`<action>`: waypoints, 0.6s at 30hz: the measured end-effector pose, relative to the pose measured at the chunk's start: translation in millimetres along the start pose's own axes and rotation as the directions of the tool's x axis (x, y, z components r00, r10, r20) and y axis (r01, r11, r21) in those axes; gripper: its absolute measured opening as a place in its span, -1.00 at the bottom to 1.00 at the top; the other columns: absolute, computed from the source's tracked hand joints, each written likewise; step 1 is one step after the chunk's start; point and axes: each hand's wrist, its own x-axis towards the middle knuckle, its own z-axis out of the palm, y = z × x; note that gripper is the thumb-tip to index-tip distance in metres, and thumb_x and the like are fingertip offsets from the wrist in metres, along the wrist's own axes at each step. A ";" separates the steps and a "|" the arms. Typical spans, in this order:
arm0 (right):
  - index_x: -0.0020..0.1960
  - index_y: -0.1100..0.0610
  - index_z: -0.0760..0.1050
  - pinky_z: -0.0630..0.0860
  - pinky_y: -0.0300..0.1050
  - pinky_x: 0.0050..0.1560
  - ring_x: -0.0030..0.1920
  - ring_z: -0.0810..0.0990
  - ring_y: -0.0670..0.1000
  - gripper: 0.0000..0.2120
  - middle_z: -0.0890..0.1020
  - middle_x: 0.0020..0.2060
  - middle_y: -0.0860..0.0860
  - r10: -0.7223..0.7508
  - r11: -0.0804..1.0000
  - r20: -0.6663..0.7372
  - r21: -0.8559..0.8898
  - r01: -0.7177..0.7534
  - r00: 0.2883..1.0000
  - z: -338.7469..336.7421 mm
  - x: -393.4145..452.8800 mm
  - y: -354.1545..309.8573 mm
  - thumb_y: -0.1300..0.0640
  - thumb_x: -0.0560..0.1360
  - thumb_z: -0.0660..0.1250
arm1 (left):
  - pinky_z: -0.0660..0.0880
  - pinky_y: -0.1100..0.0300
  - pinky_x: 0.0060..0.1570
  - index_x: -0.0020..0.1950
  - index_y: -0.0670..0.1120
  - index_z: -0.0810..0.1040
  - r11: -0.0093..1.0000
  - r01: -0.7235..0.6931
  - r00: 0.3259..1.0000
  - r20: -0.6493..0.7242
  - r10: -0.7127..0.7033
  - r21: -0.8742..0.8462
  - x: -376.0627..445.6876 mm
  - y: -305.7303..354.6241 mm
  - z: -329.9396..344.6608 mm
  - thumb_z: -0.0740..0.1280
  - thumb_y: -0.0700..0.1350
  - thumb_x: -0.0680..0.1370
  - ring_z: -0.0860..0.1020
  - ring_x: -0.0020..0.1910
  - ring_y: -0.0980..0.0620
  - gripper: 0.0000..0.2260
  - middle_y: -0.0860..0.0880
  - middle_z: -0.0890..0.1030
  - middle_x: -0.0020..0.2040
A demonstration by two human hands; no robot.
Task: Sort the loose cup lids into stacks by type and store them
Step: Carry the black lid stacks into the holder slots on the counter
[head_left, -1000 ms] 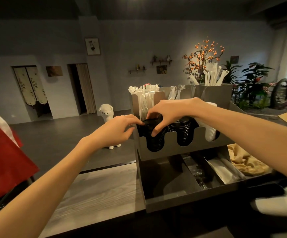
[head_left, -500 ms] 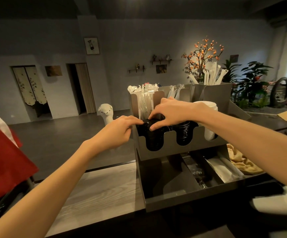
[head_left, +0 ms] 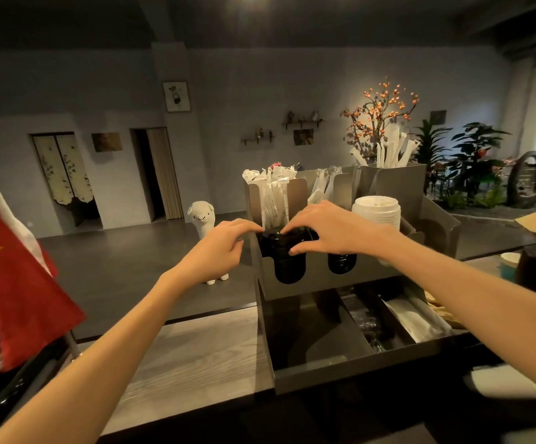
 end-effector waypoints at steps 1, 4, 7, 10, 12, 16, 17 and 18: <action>0.35 -0.04 0.60 0.43 0.02 0.34 0.18 0.59 -0.06 -0.53 0.70 0.15 -0.09 0.016 1.000 -0.036 0.018 -0.015 0.999 3.0 -1.3 -3.3 -0.25 0.53 0.41 | 0.30 -0.04 0.53 0.48 0.04 0.47 1.000 -0.010 1.000 0.016 0.010 0.015 1.2 0.5 0.6 0.15 -0.35 0.66 0.35 0.51 -0.03 -0.54 0.00 0.47 0.49; 0.31 -0.01 0.64 0.42 -0.01 0.29 0.13 0.56 -0.04 -0.55 0.69 0.11 -0.08 0.066 0.998 -0.117 0.010 -0.065 0.991 10.9 -2.5 -11.5 -0.20 0.51 0.46 | 0.28 -0.06 0.55 0.51 0.03 0.45 0.998 -0.020 0.998 0.063 0.016 0.059 6.1 4.2 3.0 0.14 -0.35 0.65 0.32 0.54 -0.05 -0.52 0.00 0.47 0.50; 0.35 -0.01 0.62 0.39 -0.02 0.30 0.14 0.51 -0.03 -0.55 0.68 0.15 -0.07 0.093 0.994 -0.157 -0.037 -0.100 0.983 19.1 -4.8 -16.6 -0.20 0.54 0.43 | 0.27 -0.03 0.55 0.53 0.01 0.42 0.998 0.007 0.997 0.072 -0.011 0.060 8.3 8.8 5.1 0.15 -0.35 0.65 0.32 0.54 -0.05 -0.52 -0.02 0.45 0.51; 0.41 0.02 0.58 0.39 -0.01 0.35 0.23 0.51 0.00 -0.55 0.67 0.23 -0.05 0.111 0.992 -0.185 -0.033 -0.119 0.977 28.0 -10.5 -21.9 -0.17 0.60 0.36 | 0.28 -0.03 0.53 0.54 0.01 0.41 0.996 0.025 0.997 0.068 -0.031 0.087 8.6 11.3 7.2 0.15 -0.34 0.65 0.31 0.54 -0.05 -0.52 -0.02 0.44 0.52; 0.45 0.02 0.54 0.37 0.00 0.37 0.29 0.48 0.02 -0.55 0.64 0.28 -0.04 0.117 0.991 -0.203 -0.040 -0.128 0.972 33.0 -15.6 -25.4 -0.16 0.64 0.28 | 0.28 -0.06 0.53 0.54 0.02 0.39 0.995 0.033 0.997 0.072 -0.040 0.093 7.6 11.7 8.3 0.16 -0.33 0.65 0.31 0.54 -0.05 -0.51 -0.02 0.42 0.53; 0.55 0.03 0.40 0.26 0.06 0.50 0.45 0.39 0.04 -0.49 0.52 0.43 -0.04 0.124 0.991 -0.130 -0.040 -0.130 0.984 32.2 -21.8 -26.1 -0.16 0.67 0.21 | 0.27 -0.05 0.54 0.59 0.06 0.31 0.997 0.044 0.991 0.123 -0.051 0.056 6.0 12.3 7.0 0.17 -0.30 0.67 0.27 0.56 -0.06 -0.49 -0.01 0.35 0.57; 0.55 0.03 0.39 0.27 0.08 0.52 0.46 0.39 0.05 -0.49 0.51 0.44 -0.03 0.131 0.991 -0.135 -0.002 -0.132 0.982 29.3 -22.8 -25.6 -0.15 0.67 0.23 | 0.25 -0.08 0.55 0.60 0.06 0.28 0.998 0.038 0.991 0.123 -0.045 0.058 5.4 12.8 5.9 0.18 -0.31 0.66 0.25 0.58 -0.06 -0.47 -0.01 0.34 0.58; 0.54 0.05 0.39 0.29 0.09 0.52 0.45 0.41 0.05 -0.50 0.51 0.44 -0.02 0.143 0.990 -0.165 0.038 -0.139 0.976 26.4 -24.3 -25.2 -0.12 0.66 0.27 | 0.23 -0.12 0.56 0.60 0.06 0.28 0.998 0.023 0.994 0.109 -0.030 0.066 5.1 13.5 5.4 0.19 -0.31 0.65 0.22 0.59 -0.05 -0.45 -0.01 0.34 0.57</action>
